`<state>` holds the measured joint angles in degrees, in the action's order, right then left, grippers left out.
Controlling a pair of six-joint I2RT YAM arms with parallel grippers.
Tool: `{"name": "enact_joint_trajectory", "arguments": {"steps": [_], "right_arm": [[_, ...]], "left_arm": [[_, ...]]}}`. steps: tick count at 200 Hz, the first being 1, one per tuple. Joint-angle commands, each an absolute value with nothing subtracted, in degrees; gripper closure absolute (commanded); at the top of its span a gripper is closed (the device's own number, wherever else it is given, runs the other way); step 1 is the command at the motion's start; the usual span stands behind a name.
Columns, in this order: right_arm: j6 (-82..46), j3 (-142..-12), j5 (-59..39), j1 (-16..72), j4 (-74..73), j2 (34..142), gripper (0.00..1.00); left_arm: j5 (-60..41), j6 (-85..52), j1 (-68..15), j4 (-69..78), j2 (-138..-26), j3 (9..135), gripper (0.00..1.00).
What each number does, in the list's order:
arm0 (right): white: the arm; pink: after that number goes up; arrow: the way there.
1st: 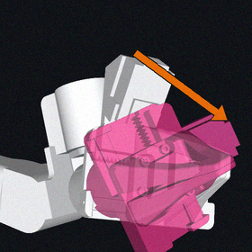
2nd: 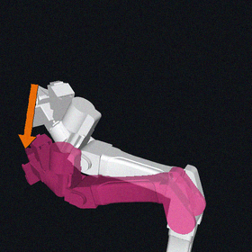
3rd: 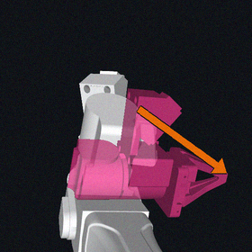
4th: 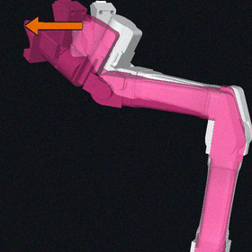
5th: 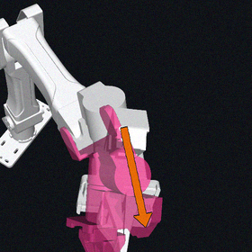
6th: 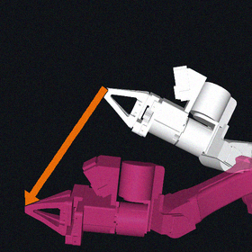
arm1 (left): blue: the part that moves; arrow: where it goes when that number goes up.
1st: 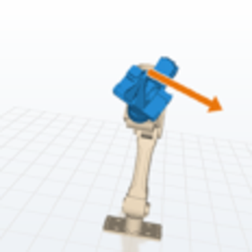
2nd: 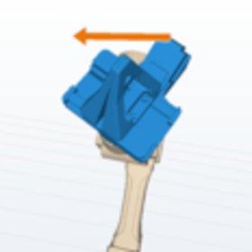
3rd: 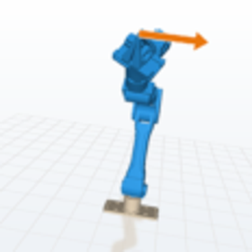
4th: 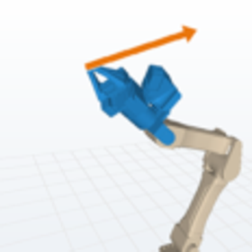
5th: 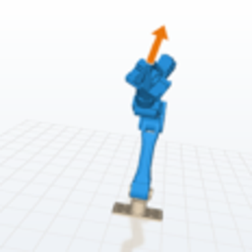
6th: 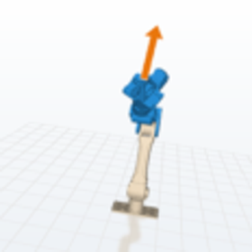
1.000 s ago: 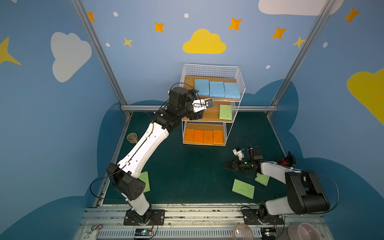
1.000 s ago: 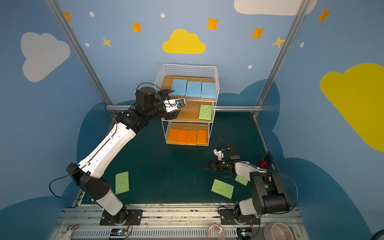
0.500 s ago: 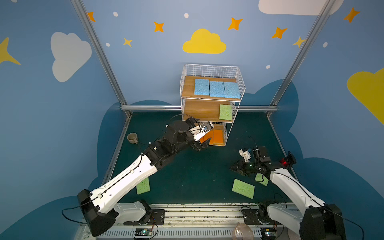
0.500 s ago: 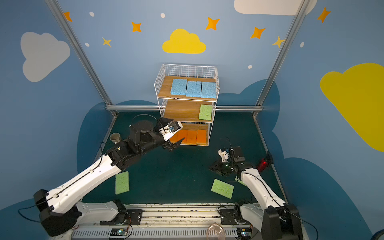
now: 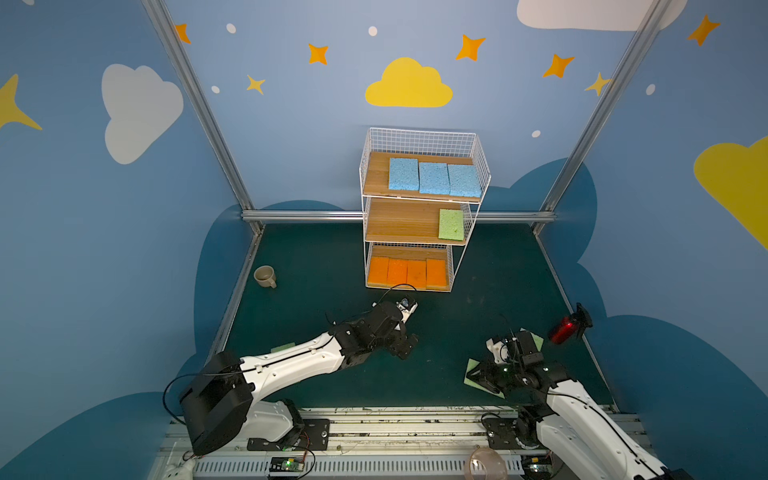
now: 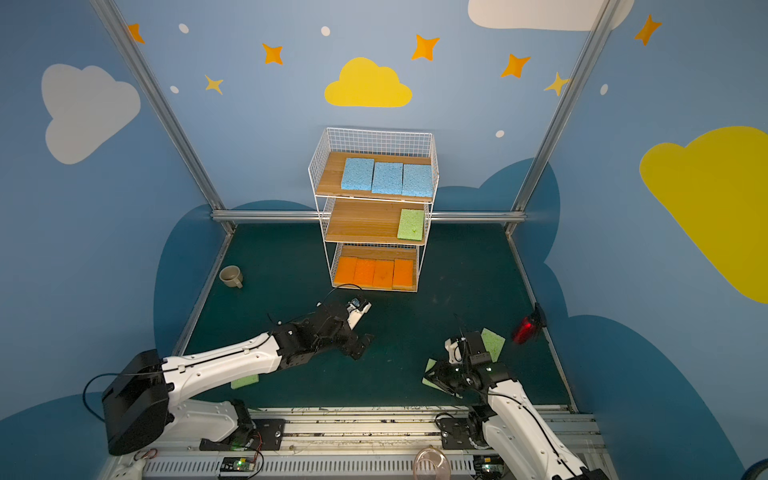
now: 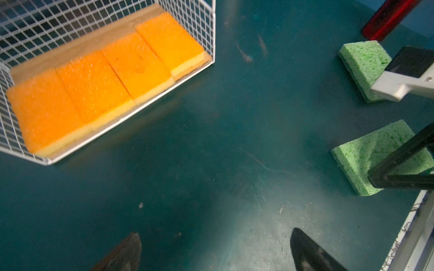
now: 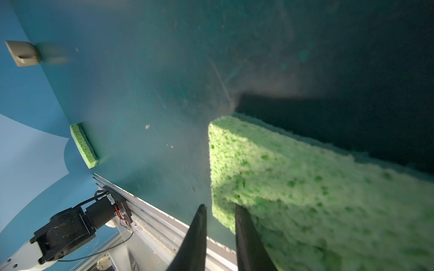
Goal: Place and organize the cleaning sponges onto the shelf
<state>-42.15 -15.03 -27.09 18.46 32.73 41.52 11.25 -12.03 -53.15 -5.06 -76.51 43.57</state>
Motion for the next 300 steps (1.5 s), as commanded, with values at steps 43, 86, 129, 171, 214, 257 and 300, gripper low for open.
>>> {"name": "enact_joint_trajectory", "arguments": {"steps": [43, 86, 129, 171, 214, 257, 300], "right_arm": [[-52.0, -17.3, -29.0, 24.8, 10.2, 60.6, 0.78], [-53.6, -30.8, -30.6, 31.0, 0.9, 81.0, 0.79], [-54.3, -43.1, -28.2, 35.6, -4.0, 91.3, 0.79], [-51.2, -48.0, -28.6, 36.4, -0.1, 90.2, 0.73], [-44.8, -46.6, -27.8, 31.6, 12.8, 79.9, 0.67], [-41.5, -39.4, -37.7, 17.5, 15.5, 76.9, 0.93], [-39.6, -38.8, -40.3, 12.6, 13.9, 82.1, 1.0]], "left_arm": [[8.1, -23.8, -53.1, 1.8, -72.6, 35.2, 0.06], [7.2, -27.5, -52.5, 2.3, -71.8, 30.2, 0.14], [4.4, -30.7, -49.7, 1.2, -65.5, 25.9, 0.24], [-1.8, -30.9, -44.4, 2.5, -62.8, 24.6, 0.36], [-9.7, -28.6, -44.7, 7.7, -70.3, 26.7, 0.61], [-6.4, -28.8, -51.5, 14.3, -80.2, 28.9, 0.79], [-7.7, -31.6, -55.8, 21.5, -91.4, 32.3, 0.87]]}}
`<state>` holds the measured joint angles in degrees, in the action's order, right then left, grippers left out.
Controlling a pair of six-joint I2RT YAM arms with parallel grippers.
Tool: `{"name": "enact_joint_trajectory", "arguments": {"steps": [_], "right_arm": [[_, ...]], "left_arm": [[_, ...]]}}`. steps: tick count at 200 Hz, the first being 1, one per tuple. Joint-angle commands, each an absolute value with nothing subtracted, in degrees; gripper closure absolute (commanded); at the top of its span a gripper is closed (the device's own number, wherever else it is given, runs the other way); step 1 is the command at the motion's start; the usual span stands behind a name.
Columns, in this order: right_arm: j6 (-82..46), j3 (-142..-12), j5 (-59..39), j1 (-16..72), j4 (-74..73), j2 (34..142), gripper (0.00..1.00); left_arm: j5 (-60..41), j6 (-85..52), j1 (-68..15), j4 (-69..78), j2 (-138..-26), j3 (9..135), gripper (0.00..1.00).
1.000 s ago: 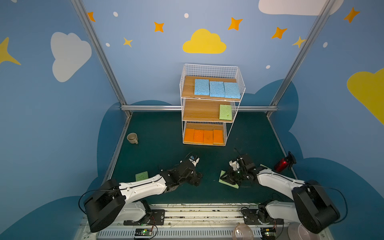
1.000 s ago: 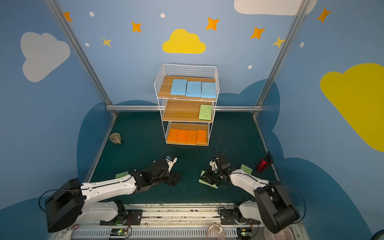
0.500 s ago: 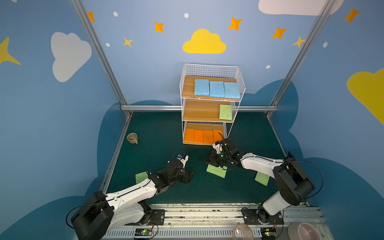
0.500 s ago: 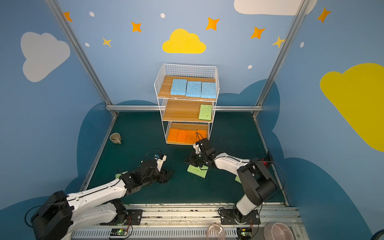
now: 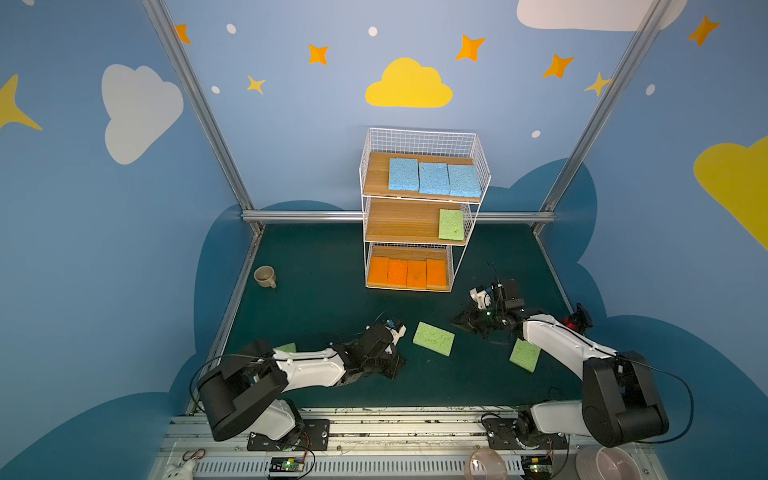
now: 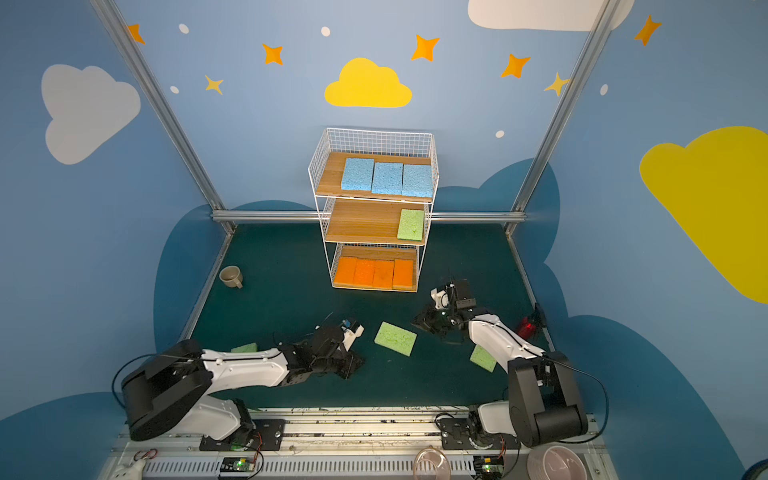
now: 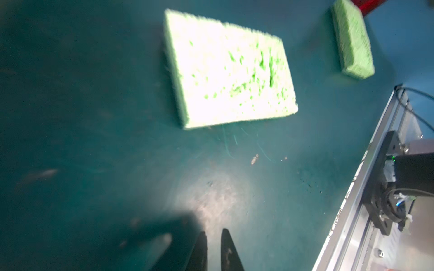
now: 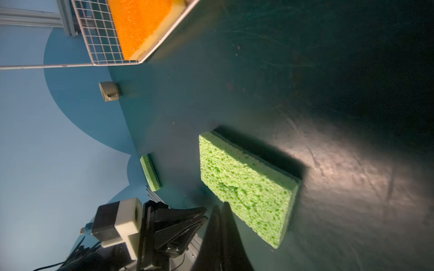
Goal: Place and organize the cleaning sponges onto the shelf
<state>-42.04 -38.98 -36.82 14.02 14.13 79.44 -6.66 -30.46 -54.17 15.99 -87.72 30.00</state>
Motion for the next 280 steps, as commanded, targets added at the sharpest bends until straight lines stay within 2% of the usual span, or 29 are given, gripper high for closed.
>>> {"name": "enact_joint_trajectory", "arguments": {"steps": [1, 97, 149, 199, 222, 244, 257, 280], "right_arm": [[-39.6, -38.8, -40.3, 12.5, 13.7, 82.3, 1.0], [-38.2, -34.3, -41.0, 11.7, 6.0, 93.6, 1.0], [-39.4, -29.4, -40.6, 13.6, 5.0, 88.1, 1.0], [-41.7, -27.2, -40.1, 19.3, 4.2, 84.5, 1.0], [-40.3, -28.1, -38.9, 19.0, 8.3, 82.9, 1.0], [-36.7, -30.4, -35.6, 18.1, 15.6, 77.2, 1.0], [-33.7, -32.3, -33.1, 18.8, 20.1, 73.2, 0.92], [-25.7, -35.4, -25.5, 24.6, 26.1, 66.6, 0.75]], "left_arm": [[-7.7, -31.6, -55.8, 21.5, -91.6, 32.4, 0.87], [-5.8, -32.3, -52.9, 23.0, -100.7, 39.2, 0.89], [-6.6, -31.9, -49.2, 22.9, -103.2, 41.9, 0.89], [-7.4, -31.5, -45.6, 23.5, -103.1, 42.0, 0.89], [-7.5, -31.0, -45.0, 22.7, -101.4, 41.3, 0.88], [-6.4, -30.6, -44.4, 21.1, -97.3, 38.9, 0.82], [-5.8, -30.4, -44.0, 19.7, -94.1, 37.3, 0.74], [-4.4, -29.5, -43.9, 16.5, -87.7, 34.6, 0.52]]}}
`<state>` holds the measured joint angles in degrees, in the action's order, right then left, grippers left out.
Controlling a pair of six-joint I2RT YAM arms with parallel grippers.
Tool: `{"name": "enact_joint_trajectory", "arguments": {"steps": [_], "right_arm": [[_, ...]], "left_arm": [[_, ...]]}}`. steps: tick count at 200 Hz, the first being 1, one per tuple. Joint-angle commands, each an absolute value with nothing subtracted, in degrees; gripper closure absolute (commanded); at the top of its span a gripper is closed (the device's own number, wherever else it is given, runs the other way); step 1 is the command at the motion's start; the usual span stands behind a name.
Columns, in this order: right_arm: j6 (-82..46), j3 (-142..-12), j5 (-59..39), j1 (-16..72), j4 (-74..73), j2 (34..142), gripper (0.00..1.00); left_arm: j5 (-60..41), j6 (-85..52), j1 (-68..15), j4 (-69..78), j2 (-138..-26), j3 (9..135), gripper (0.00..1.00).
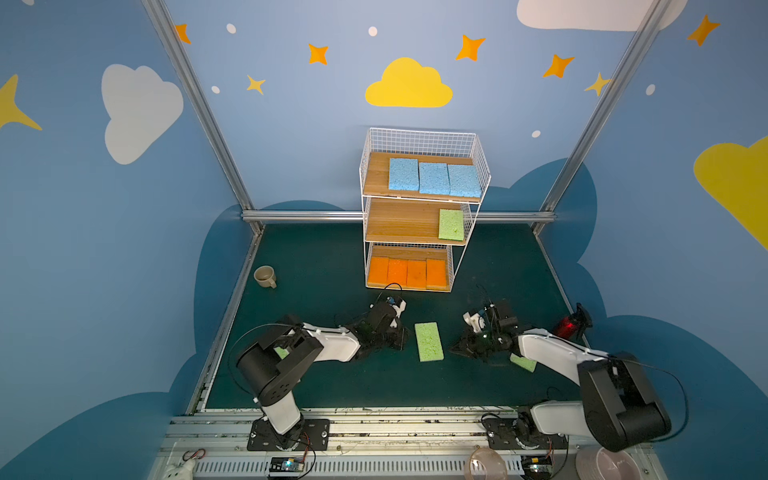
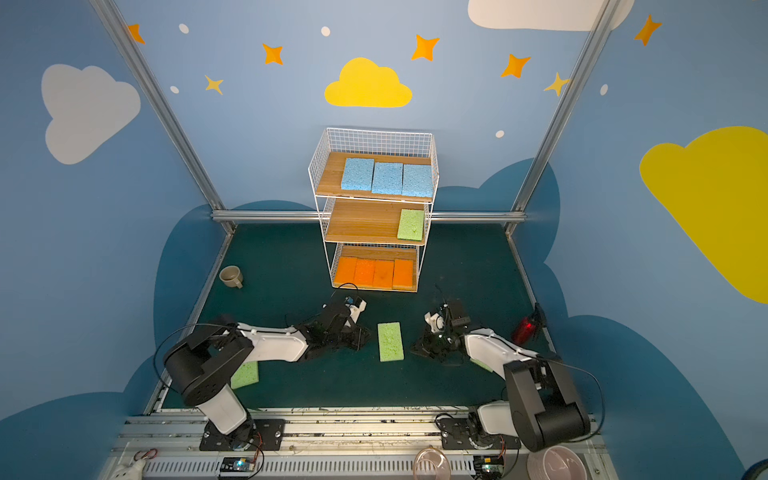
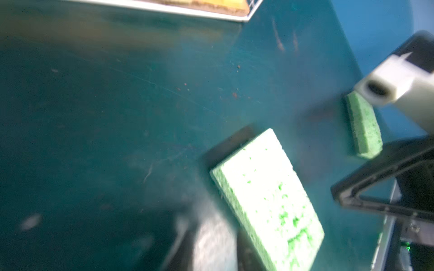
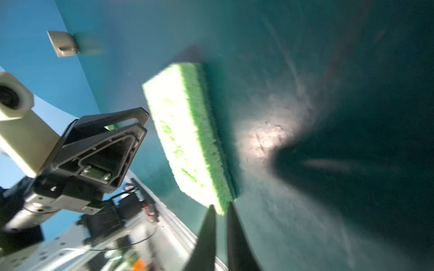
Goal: Place and organize the cleaning sponges onto the shelf
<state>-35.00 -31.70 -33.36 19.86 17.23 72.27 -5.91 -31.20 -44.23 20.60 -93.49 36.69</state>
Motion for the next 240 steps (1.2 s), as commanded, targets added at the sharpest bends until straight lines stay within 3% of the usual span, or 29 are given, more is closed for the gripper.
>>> {"name": "enact_joint_trajectory", "arguments": {"steps": [1, 41, 50, 67, 119, 158, 197, 240], "right_arm": [[-25.3, -35.5, -25.2, 24.9, 26.2, 66.5, 0.75], [-11.1, -35.3, -16.4, 35.7, 26.5, 56.4, 0.67], [-7.6, -34.3, -18.8, 36.5, 23.6, 54.3, 0.67], [-7.0, -33.1, -17.2, 39.1, 20.1, 51.8, 0.65], [-1.5, -41.0, -8.8, 49.4, 27.3, 63.1, 0.63], [-6.4, -48.6, -3.0, 52.6, 33.8, 73.4, 0.68], [-17.9, -51.1, -4.2, 52.8, 36.1, 80.8, 0.68], [-25.7, -45.6, -12.2, 53.1, 26.1, 82.7, 0.67]], "left_arm": [[-4.3, -29.4, -43.9, 16.4, -87.4, 34.5, 0.52], [-1.9, -28.1, -43.8, 11.7, -76.7, 29.3, 0.26], [-1.3, -28.3, -43.8, 11.1, -74.6, 28.1, 0.2], [0.2, -29.7, -43.8, 10.0, -71.1, 26.2, 0.01], [2.7, -30.7, -43.8, 8.5, -63.6, 21.0, 0.0], [3.5, -32.1, -43.8, 7.6, -58.4, 17.8, 0.0], [4.6, -33.2, -43.8, 5.9, -53.9, 15.4, 0.0], [6.0, -34.1, -43.8, 4.9, -49.3, 13.1, 0.0]]}}
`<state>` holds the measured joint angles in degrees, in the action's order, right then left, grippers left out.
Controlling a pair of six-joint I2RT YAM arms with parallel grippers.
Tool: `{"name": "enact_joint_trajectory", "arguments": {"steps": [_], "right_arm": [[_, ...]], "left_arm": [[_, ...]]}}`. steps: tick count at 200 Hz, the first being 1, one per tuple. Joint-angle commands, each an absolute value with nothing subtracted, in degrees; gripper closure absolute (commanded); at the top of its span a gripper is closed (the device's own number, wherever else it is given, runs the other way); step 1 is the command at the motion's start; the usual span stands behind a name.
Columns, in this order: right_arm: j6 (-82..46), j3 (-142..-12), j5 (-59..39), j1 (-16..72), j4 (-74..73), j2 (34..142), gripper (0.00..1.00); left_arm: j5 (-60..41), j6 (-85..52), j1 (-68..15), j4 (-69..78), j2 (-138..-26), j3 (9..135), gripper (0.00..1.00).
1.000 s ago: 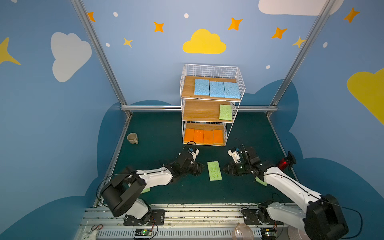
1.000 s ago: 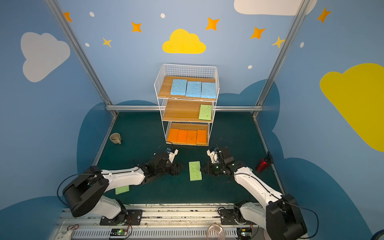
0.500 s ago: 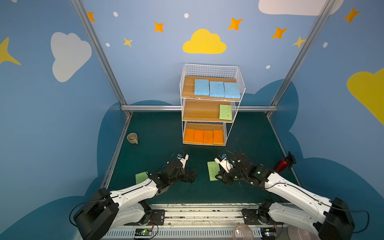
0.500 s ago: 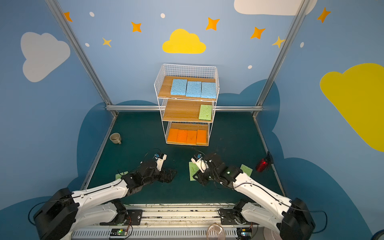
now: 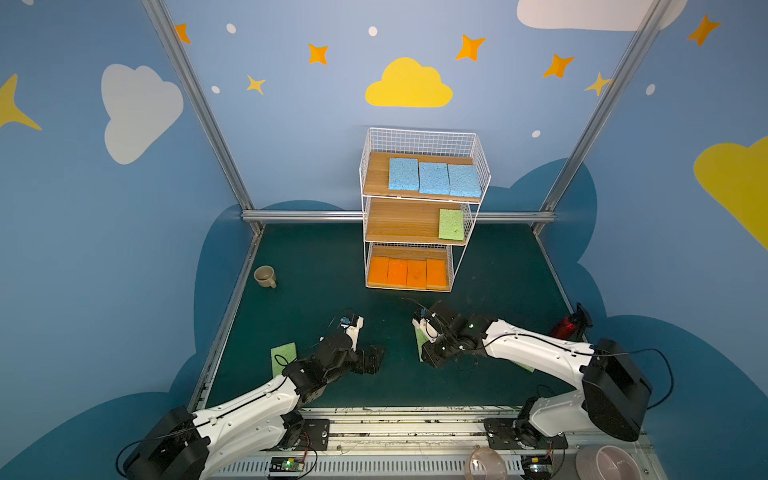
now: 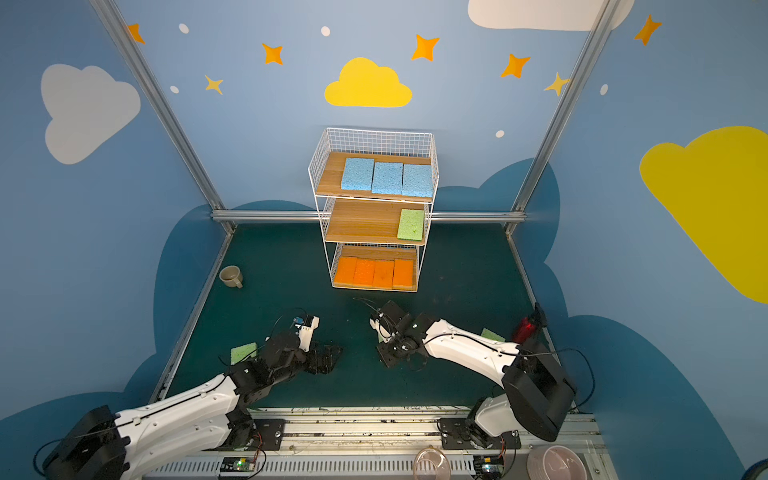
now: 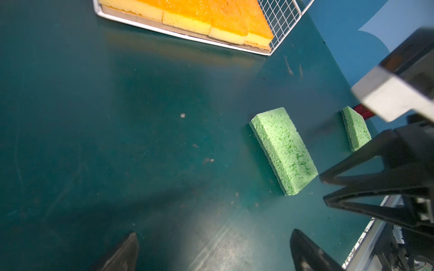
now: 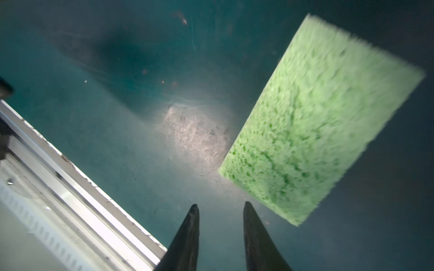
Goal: Place and organize the cleaning sponges onto the shelf
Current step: 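Lower the right gripper over the light-green sponge near the shelf while the left gripper waits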
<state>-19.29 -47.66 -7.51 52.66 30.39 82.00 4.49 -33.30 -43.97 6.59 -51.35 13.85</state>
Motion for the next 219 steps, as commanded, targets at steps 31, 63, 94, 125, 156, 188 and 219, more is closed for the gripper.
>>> {"name": "enact_joint_trajectory", "arguments": {"steps": [31, 63, 94, 125, 156, 188, 219], "right_arm": [[-25.5, -47.4, -14.3, 52.9, 23.0, 87.7, 0.66], [-23.9, -52.1, -14.7, 51.7, 21.6, 93.4, 0.67], [-22.5, -56.5, -16.5, 50.2, 19.4, 97.8, 0.67], [-20.7, -62.3, -17.7, 49.2, 20.6, 102.1, 0.67], [-17.2, -66.5, -14.3, 50.0, 28.7, 100.5, 0.66], [-15.9, -65.1, -8.8, 51.8, 35.0, 96.3, 0.67], [-16.1, -63.5, -0.6, 54.3, 39.8, 95.0, 0.68]], "left_arm": [[6.6, -34.4, -43.7, 3.0, -46.7, 12.7, 0.0], [7.6, -34.4, -43.8, -1.4, -42.1, 12.7, 0.0], [9.3, -34.0, -43.8, -4.7, -34.9, 10.9, 0.0], [10.6, -33.5, -43.7, -8.3, -29.0, 10.2, 0.0], [8.9, -33.1, -43.7, -8.4, -30.2, 10.7, 0.0], [6.8, -33.3, -43.6, -4.1, -36.0, 11.5, 0.0], [5.7, -33.1, -43.4, -1.3, -40.3, 12.6, 0.0]]}}
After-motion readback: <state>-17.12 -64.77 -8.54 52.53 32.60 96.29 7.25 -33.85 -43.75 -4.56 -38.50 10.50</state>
